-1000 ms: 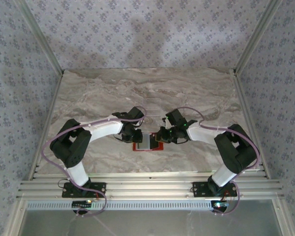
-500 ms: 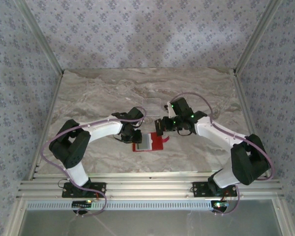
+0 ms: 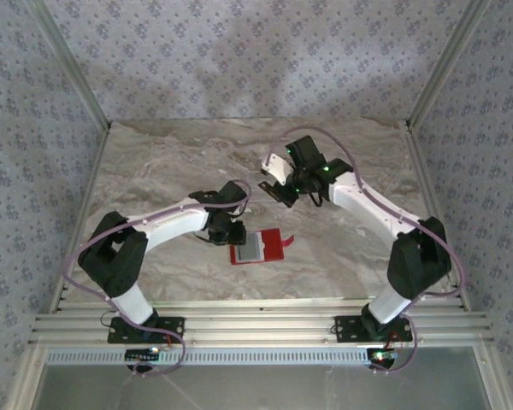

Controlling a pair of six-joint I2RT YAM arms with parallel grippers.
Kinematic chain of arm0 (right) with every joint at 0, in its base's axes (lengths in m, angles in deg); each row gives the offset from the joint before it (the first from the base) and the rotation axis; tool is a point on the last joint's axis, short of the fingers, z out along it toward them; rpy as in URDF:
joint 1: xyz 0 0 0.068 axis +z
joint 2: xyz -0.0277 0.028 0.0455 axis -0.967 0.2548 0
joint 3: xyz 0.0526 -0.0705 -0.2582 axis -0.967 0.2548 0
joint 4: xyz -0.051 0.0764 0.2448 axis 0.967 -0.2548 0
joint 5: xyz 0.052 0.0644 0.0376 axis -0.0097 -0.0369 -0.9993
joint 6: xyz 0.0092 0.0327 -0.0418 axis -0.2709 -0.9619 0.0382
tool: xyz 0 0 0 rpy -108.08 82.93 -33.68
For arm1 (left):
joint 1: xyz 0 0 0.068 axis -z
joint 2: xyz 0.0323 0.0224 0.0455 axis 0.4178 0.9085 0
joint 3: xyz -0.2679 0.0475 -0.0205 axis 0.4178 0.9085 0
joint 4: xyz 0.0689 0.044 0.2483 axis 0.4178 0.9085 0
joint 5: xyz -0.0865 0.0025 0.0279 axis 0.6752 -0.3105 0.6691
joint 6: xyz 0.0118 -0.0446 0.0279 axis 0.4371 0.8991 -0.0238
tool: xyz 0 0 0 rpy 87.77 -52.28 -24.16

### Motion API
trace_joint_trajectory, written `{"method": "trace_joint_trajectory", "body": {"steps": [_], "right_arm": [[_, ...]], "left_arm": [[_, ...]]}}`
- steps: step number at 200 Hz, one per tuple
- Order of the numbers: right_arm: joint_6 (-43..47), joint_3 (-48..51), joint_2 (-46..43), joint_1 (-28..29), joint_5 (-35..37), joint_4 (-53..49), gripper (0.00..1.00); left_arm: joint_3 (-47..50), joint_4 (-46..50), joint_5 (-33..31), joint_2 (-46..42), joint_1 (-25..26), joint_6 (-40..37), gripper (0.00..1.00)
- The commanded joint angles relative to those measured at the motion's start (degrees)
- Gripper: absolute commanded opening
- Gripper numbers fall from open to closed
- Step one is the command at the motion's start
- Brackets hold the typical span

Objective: Take the credit cards out of the card holder

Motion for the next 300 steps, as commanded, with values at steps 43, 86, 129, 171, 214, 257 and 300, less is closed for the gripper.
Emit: {"method": "trace_joint_trajectory", "body": {"steps": [43,86,129,171,214,257,300], "right_arm": [[23.3,-18.5,15.3,-0.9,2.8,-11.7,0.03],[28.7,-27.3,23.7,-0.9,5.1,-15.6,0.02],[30.9,-32.5,28.9,-0.6,5.5,-19.2,0.02],[31.3,-31.3,30.2,0.0,5.7,-20.6,0.02],[32.0,-28.9,30.1,1.0,5.1,-21.2,0.02],[32.7,-27.6,29.4,1.4,4.8,-21.5,0.03],[33.0,-27.9,30.6,1.4,5.4,-19.1,0.12]], "left_arm": [[4.2,2.2,3.0,-7.7,-9.9,-2.6,0.32],[7.0,2.1,3.9,-10.3,-13.4,-3.2,0.32],[8.6,1.8,4.2,-11.6,-14.8,-3.4,0.32],[9.9,0.8,4.6,-11.7,-15.1,-2.8,0.32],[11.0,0.6,4.6,-12.6,-15.1,-2.1,0.32],[11.5,0.9,4.3,-13.4,-15.1,-1.8,0.32],[11.7,0.7,3.8,-13.6,-15.0,-1.2,0.32]]}}
